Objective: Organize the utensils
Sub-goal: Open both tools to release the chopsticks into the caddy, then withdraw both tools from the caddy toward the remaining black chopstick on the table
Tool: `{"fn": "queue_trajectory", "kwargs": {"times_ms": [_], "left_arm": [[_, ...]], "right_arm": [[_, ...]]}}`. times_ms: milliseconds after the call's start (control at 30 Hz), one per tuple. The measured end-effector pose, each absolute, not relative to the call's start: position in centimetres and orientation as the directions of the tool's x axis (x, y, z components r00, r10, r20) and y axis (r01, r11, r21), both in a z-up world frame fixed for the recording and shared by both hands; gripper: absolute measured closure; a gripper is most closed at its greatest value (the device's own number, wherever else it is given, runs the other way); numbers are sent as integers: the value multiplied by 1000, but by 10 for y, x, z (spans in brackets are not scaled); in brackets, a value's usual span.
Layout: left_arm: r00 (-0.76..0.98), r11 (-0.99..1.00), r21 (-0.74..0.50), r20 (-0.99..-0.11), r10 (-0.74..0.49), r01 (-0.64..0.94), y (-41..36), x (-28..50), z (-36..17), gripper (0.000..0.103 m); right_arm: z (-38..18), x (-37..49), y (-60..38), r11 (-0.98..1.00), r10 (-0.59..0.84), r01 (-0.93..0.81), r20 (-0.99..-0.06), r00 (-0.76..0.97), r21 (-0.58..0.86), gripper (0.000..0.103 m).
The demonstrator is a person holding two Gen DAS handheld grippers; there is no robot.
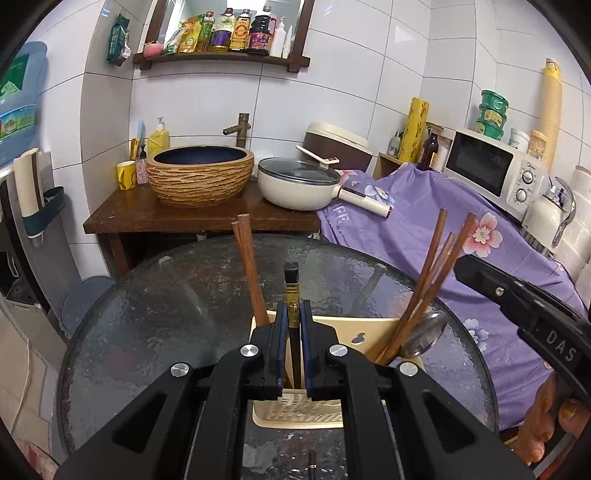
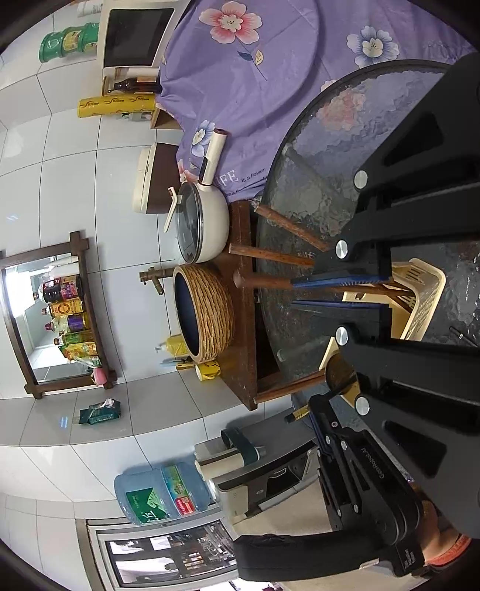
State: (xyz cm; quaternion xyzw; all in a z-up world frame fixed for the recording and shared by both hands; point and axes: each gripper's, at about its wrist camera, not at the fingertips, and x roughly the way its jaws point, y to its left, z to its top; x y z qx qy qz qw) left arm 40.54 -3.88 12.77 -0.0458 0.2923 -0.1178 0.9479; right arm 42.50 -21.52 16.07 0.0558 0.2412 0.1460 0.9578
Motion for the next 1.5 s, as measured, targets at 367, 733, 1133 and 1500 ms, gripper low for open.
{"fn": "queue_trajectory", "kwargs": {"times_ms": [367,733,1133,1500], "left_arm": [[845,967,-170,-474,-248,189,-27,370,121,43],[790,989,-62,-595,-144,134,-8,294,39,35],[732,997,-67,-677,-80,47,22,244,-16,35],[727,997,-69,-683,-70,31,27,228,-23,35]], "right_arm": [[151,393,-226,953,299,-248,-397,867,176,55],[48,309,-189,951,265,-307,-618,740,40,55],[-28,265,-152,948,255,-312,-748,613,68,55],[-47,268,-127,952,206,-306,-786,583,22,55]]}}
